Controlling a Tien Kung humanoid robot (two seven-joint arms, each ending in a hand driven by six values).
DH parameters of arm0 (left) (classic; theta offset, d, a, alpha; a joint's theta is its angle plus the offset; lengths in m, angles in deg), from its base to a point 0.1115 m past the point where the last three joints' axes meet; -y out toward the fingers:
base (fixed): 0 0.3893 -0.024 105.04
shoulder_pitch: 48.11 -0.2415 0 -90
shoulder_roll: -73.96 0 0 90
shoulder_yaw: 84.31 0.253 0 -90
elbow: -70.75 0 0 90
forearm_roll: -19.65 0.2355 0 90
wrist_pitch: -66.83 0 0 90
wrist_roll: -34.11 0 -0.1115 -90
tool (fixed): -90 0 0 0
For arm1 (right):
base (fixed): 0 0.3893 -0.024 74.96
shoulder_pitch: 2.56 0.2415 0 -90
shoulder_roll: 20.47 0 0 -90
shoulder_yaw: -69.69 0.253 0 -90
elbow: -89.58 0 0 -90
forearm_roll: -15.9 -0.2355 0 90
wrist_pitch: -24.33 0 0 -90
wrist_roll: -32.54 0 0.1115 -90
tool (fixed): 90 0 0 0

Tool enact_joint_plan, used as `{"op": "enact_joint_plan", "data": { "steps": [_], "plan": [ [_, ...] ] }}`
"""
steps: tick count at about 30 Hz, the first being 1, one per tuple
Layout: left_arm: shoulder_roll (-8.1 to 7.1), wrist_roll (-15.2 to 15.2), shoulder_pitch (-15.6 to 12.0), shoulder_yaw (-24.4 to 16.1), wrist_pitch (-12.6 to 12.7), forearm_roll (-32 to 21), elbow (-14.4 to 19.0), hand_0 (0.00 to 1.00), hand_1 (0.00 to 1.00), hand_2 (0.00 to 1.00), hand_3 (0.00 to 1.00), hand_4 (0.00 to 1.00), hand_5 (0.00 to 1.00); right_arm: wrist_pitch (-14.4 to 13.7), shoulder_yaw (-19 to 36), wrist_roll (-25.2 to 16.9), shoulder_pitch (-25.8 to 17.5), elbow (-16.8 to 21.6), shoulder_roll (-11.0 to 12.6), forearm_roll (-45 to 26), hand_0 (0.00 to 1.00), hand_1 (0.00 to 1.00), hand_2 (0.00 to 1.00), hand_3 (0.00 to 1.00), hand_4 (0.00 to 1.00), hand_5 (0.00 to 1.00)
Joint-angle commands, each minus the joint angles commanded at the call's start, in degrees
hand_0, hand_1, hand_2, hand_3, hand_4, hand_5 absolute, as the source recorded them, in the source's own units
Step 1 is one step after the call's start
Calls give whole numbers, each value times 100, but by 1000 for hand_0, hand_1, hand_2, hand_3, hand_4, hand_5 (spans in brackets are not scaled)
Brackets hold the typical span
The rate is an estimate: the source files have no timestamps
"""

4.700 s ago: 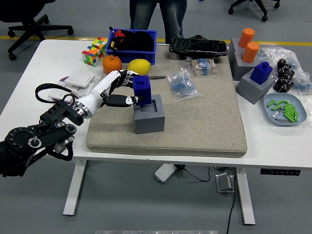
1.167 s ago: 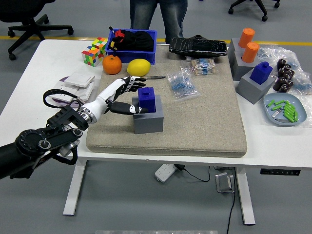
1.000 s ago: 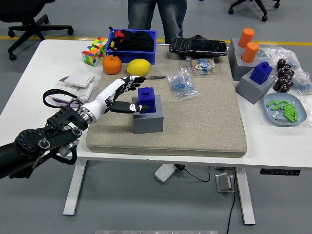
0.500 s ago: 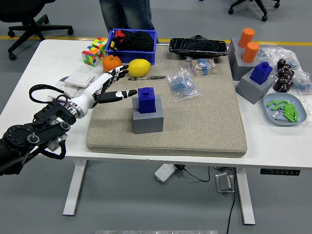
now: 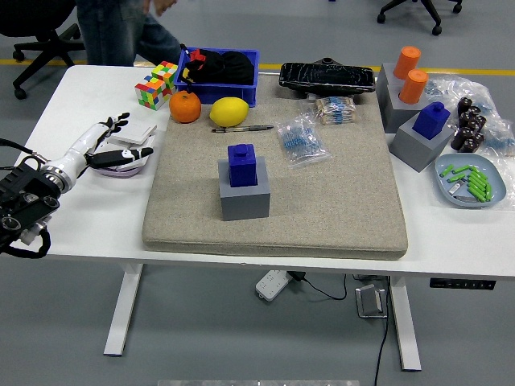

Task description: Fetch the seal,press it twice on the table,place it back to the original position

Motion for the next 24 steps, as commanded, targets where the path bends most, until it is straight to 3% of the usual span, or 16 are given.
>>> {"op": "enact_joint_plan", "data": {
  "steps": [3,8,9,24],
  "plan": [
    [-36,32,-12,119,5,-310,-339,955,998,998,996,979,308,5,-9,1,-3,-5,-8,-2,735,684,652,618,717,513],
    [-83,39,-31,123,55,-473,-558,955,998,998,996,979,308,6,-27,2,-7,-10,-5,-3,735,684,652,618,717,513],
    [-93,44,-40,126,67,-489,-588,942,984,984,973,935,310,3,-31,0,-5,-7,-1,-5,733,684,652,617,717,514],
    [-179,57,-60,-136,186,-722,-669,934,971,978,962,900,337,3,-66,14,14,-25,29,-10,735,683,652,618,717,513]
  ]
}}
